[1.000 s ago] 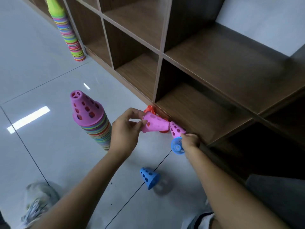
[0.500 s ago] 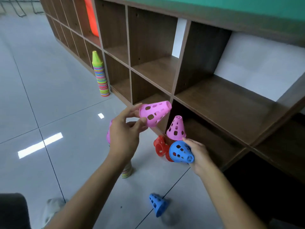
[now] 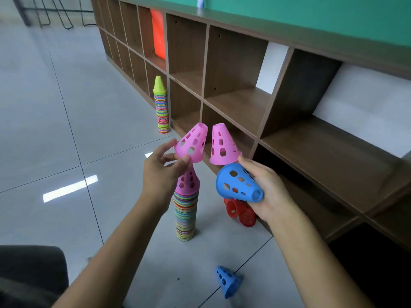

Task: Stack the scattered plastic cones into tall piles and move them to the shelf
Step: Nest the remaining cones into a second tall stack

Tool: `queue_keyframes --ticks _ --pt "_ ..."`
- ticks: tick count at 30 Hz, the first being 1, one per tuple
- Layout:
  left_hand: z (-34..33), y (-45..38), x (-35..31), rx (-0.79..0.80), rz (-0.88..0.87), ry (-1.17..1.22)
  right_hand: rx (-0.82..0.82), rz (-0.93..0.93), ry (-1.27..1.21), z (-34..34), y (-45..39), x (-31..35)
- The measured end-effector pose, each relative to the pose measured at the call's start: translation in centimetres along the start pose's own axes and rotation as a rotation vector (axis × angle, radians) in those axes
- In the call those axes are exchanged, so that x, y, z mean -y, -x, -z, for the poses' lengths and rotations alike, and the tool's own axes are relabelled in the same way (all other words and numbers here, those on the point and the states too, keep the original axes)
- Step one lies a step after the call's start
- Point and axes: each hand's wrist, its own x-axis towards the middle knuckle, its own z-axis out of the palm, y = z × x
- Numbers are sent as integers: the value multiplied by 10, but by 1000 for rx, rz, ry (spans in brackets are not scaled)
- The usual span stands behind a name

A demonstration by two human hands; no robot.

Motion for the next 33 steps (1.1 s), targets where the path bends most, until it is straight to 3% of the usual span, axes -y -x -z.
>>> queue_keyframes --ticks 4,10,22,27,33 --pt "15 -9 18 -14 56 23 21 -17 -22 -15 0 2" --pt "32 -13 41 105 95 -175 70 -22 -46 -24 -6 1" --pt "55 -15 65 172 -52 -645 127 -114 74 -41 -28 -47" --pt "54 -18 56 86 -155 -604 102 -166 139 -38 -28 -61" --pt "47 -18 52 194 -240 -516 100 -202 165 -35 -26 -71"
